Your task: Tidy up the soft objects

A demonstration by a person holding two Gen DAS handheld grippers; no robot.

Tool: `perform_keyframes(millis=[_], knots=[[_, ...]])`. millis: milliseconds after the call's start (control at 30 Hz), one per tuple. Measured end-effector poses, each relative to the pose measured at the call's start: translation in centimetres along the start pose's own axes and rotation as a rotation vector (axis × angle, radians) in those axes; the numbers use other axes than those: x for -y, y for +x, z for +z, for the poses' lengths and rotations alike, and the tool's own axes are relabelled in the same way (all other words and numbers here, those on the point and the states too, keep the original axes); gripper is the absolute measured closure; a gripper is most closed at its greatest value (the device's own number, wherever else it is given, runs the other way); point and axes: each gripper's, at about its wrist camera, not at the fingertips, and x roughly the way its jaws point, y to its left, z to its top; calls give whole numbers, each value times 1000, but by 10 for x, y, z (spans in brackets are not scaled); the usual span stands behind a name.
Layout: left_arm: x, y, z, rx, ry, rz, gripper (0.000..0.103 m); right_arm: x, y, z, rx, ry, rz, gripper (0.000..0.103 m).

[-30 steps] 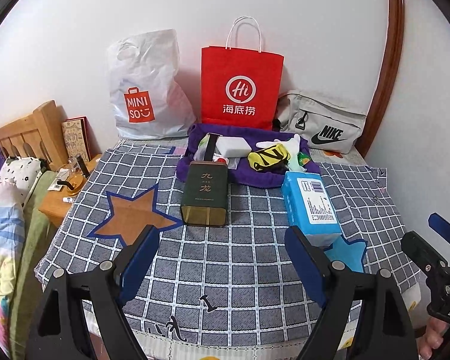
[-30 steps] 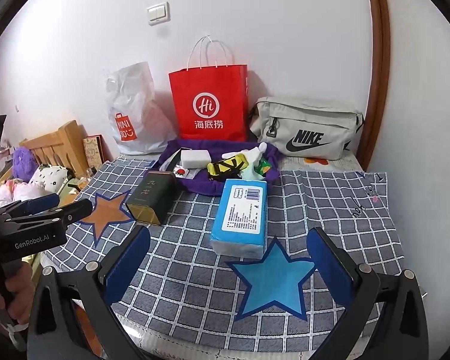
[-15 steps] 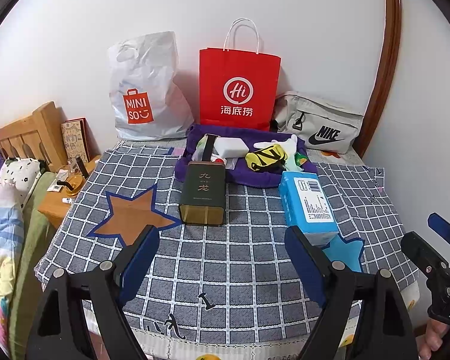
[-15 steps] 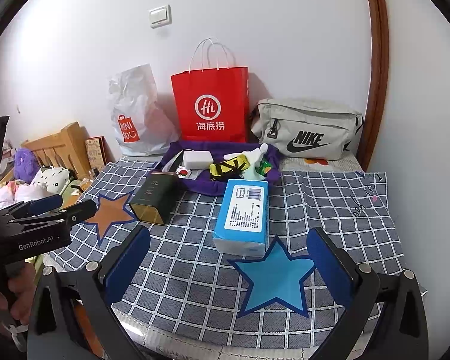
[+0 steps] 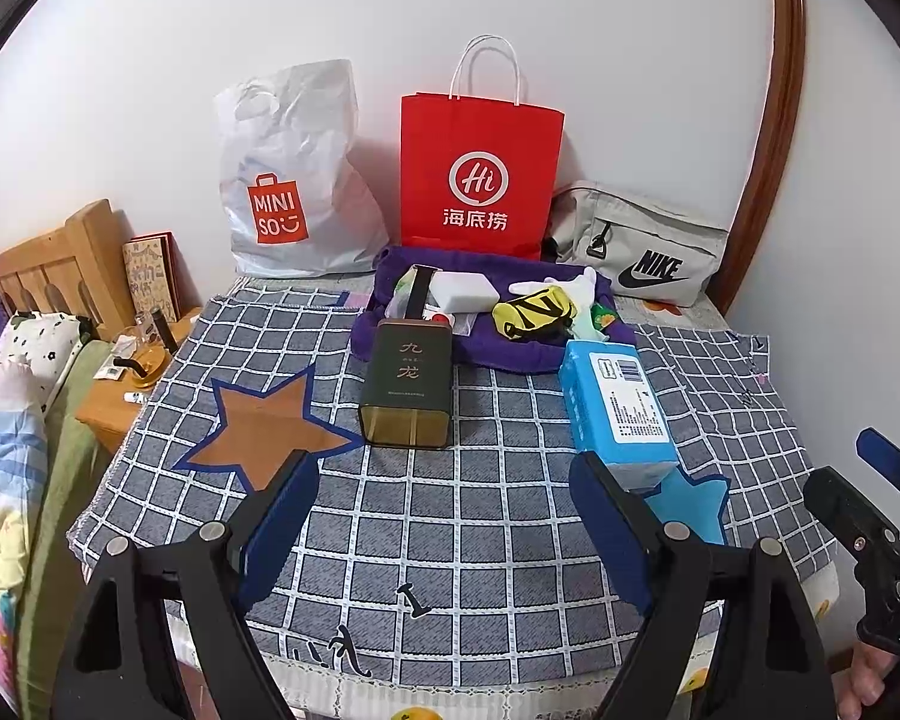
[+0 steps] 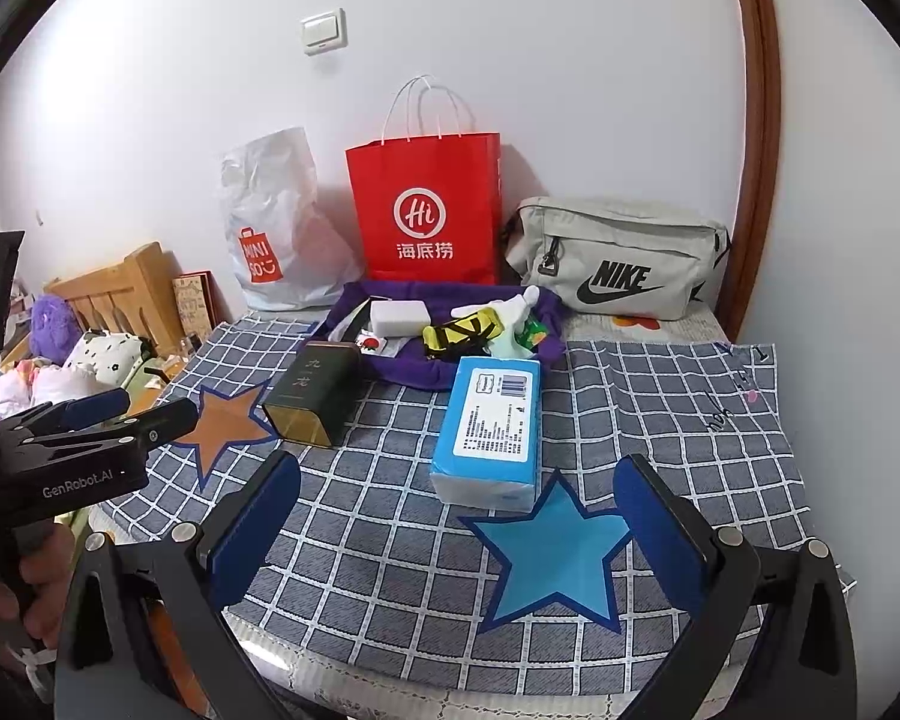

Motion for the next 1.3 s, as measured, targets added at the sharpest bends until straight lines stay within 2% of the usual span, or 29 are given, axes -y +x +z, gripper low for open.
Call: perform_keyframes(millis=[1300], knots=[[0, -1, -1, 0, 0, 1, 18, 2, -2, 2, -1, 7, 2, 1]])
